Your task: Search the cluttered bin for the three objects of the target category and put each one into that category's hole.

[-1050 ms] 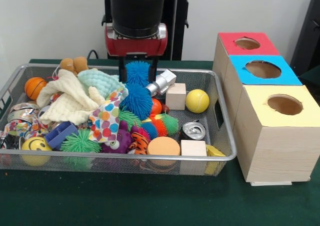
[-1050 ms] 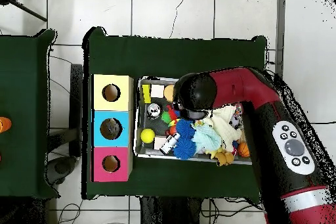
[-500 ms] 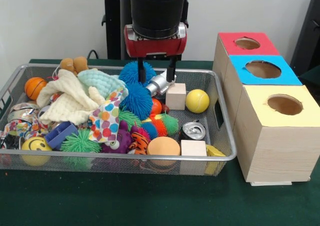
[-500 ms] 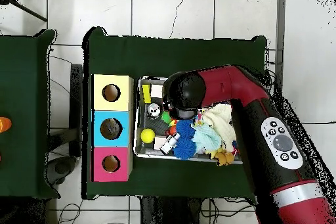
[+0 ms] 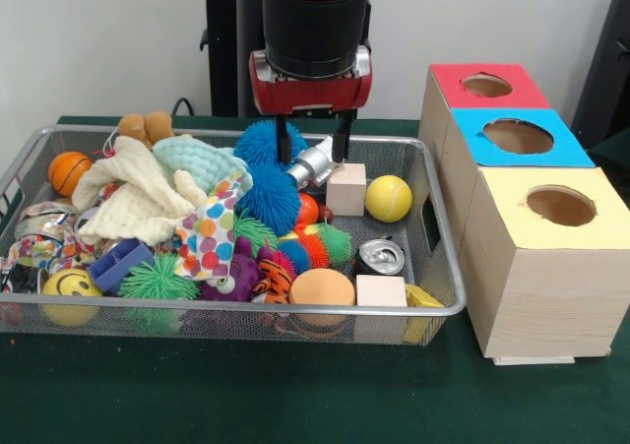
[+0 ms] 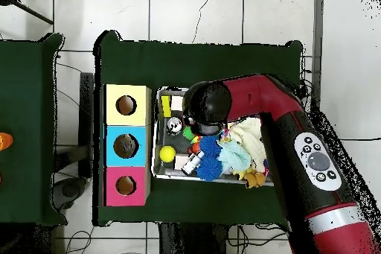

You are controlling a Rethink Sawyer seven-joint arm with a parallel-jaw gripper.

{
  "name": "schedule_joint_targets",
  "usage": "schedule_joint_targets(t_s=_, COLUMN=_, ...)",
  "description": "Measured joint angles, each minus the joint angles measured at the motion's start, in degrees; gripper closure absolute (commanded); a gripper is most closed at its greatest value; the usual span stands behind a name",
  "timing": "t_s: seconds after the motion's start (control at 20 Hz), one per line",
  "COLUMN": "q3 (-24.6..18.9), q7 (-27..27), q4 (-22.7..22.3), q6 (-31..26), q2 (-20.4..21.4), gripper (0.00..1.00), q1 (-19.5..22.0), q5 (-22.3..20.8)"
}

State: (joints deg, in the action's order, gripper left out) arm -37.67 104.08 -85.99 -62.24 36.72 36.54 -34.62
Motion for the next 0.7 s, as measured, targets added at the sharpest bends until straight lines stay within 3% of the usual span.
schedule_joint_targets(t_s=0.7, q3=0.0, q7=0.0, q4=-1.6, q6=2.7, q2=0.0, gripper=0.0, q1=0.0, q5=0.0)
